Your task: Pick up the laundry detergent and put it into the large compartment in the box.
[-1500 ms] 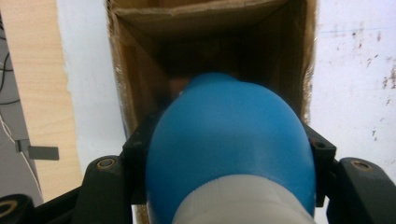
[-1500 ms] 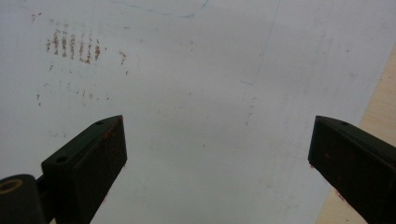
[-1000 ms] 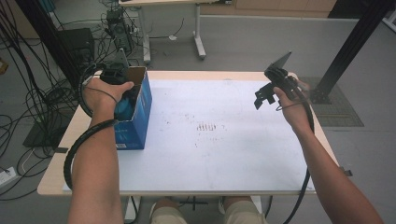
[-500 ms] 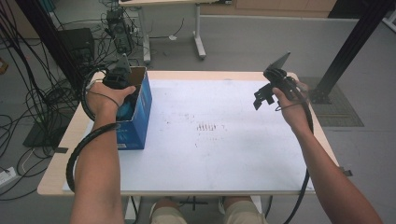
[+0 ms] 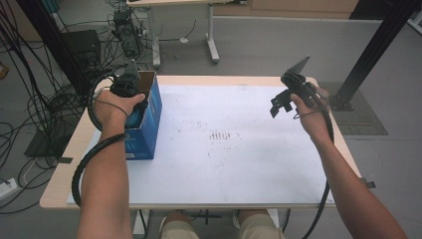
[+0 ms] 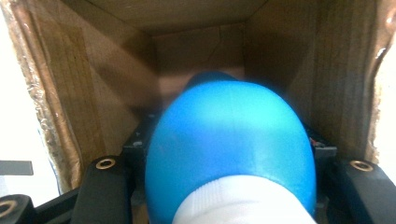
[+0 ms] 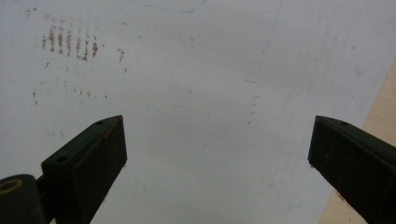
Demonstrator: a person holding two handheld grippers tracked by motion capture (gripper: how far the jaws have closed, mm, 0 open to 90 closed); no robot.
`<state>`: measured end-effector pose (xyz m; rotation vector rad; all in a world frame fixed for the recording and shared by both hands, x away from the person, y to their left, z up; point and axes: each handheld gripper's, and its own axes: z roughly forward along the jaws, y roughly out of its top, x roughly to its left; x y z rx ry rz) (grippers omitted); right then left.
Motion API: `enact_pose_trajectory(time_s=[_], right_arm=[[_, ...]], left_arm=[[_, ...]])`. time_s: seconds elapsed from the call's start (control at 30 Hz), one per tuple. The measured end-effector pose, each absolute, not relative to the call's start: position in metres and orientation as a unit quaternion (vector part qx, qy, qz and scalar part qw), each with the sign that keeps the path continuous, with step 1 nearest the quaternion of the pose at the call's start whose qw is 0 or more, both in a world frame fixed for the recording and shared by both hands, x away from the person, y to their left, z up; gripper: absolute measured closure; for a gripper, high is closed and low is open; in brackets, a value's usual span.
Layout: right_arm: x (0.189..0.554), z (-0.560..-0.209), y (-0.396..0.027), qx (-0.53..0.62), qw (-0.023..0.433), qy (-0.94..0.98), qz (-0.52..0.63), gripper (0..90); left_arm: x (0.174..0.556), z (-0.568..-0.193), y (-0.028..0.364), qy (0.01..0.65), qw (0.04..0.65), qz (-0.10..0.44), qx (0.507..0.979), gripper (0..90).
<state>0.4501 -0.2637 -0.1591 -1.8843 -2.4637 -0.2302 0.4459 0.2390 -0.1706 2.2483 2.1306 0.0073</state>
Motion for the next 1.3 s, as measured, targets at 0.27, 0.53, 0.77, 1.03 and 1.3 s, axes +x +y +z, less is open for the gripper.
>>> enact_pose_trajectory(time_s=[0.27, 0.53, 0.77, 1.03, 1.3], right_arm=[[0.4506, -0.1595, -0.2642, -0.607, 0.018, -0.791, -0.073, 4.4], [0.4513, -0.1594, -0.2622, -0.605, 0.016, -0.793, -0.070, 4.4], [0.4514, -0.1589, -0.2620, -0.604, 0.016, -0.794, -0.071, 4.4], [0.4517, -0.1585, -0.2613, -0.604, 0.016, -0.794, -0.071, 4.4], [0.4517, -0.1590, -0.2599, -0.604, 0.015, -0.794, -0.070, 4.4]], left_arm=[[0.4465, -0.1710, 0.2398, 0.689, 0.023, 0.002, 0.725, 39.1], [0.4457, -0.1711, 0.2411, 0.689, 0.026, 0.002, 0.724, 39.1], [0.4459, -0.1711, 0.2407, 0.689, 0.025, 0.002, 0.724, 39.1], [0.4458, -0.1712, 0.2413, 0.689, 0.026, 0.002, 0.724, 39.1], [0.4457, -0.1712, 0.2417, 0.690, 0.027, 0.002, 0.723, 39.0]])
